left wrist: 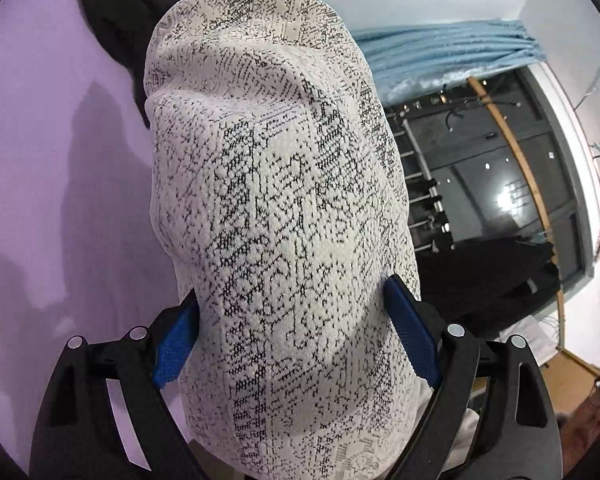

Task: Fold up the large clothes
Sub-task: 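Clamp the bundle between both grippers and lift it off the bed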

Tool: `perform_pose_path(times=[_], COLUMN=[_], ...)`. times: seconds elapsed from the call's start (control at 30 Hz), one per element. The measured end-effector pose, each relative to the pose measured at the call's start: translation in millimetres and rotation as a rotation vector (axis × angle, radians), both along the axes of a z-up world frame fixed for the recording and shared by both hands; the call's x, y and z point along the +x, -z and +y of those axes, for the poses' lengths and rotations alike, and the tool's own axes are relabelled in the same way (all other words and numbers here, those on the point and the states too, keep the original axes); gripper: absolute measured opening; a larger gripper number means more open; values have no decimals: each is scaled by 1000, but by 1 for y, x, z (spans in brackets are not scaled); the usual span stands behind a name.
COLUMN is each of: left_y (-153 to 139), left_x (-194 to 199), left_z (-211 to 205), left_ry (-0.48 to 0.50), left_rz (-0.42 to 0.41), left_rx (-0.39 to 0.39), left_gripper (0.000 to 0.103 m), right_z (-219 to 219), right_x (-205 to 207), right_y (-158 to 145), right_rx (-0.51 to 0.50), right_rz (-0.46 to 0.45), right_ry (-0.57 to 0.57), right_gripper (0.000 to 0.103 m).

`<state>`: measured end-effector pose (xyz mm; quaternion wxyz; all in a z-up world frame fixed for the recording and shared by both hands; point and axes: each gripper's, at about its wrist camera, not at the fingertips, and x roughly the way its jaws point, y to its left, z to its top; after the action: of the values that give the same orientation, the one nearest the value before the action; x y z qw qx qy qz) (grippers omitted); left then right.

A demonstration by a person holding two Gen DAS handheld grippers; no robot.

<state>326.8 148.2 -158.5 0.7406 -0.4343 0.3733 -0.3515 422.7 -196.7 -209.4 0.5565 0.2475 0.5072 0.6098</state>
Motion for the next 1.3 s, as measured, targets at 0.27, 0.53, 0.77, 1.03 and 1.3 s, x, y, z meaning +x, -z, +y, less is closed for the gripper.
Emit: perform_pose_path(times=[0.27, 0.53, 0.77, 1.03, 1.3], left_y=[-18, -23, -3, 46, 97], left_x=[-82, -168, -259, -350, -396], left_z=[112, 233, 338, 415, 463], left_ry=[-129, -294, -444, -596, -682], left_rz=[-27, -47, -33, 17, 48], left_rx=[5, 23, 20, -11, -57], left_gripper=[83, 83, 83, 83, 83], right_z=[128, 289, 417, 557, 634], right_x=[8, -4, -2, -68, -91], right_y=[-25, -38, -25, 36, 87], right_rx=[-6, 7, 2, -14, -37], right_rz=[-57, -73, -62, -26, -15], right_ry=[-161, -322, -460, -615, -708], right_gripper=[55, 55, 55, 55, 55])
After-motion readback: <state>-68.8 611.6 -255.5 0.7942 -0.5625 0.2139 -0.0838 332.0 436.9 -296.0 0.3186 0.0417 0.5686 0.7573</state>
